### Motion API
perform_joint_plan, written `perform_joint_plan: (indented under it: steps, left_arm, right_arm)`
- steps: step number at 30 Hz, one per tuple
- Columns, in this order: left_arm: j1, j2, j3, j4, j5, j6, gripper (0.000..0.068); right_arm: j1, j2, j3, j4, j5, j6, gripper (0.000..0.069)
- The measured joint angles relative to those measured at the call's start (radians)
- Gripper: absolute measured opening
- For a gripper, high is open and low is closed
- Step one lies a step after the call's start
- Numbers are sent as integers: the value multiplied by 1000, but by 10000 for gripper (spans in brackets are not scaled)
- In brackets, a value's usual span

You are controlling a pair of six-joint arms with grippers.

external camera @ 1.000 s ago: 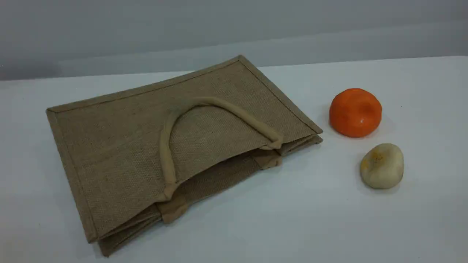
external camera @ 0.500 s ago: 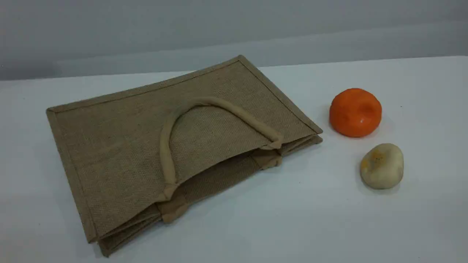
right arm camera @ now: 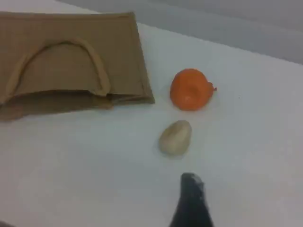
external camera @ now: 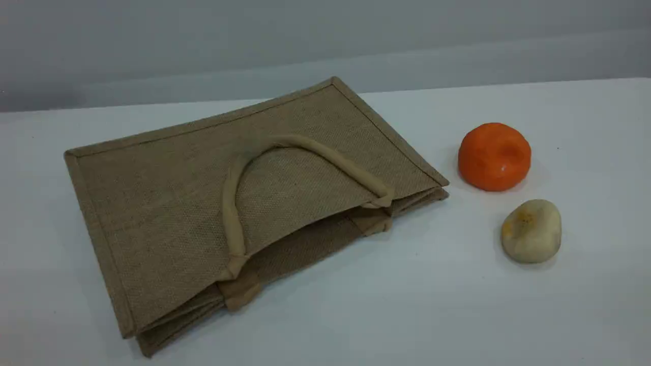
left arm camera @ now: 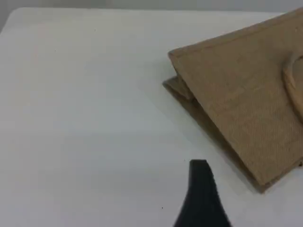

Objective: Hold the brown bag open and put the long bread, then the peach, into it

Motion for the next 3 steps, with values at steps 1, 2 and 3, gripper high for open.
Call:
perform_joint_plan:
  steps: [1, 2, 3]
  left_arm:
    - [0, 0, 0, 0, 0, 0, 450]
    - [0, 0, 0, 0, 0, 0, 450]
    - [0, 0, 0, 0, 0, 0, 450]
  right_arm:
    - [0, 0, 0, 0, 0, 0, 458]
    - [0, 0, 0, 0, 0, 0, 458]
    - [0, 0, 0, 0, 0, 0, 458]
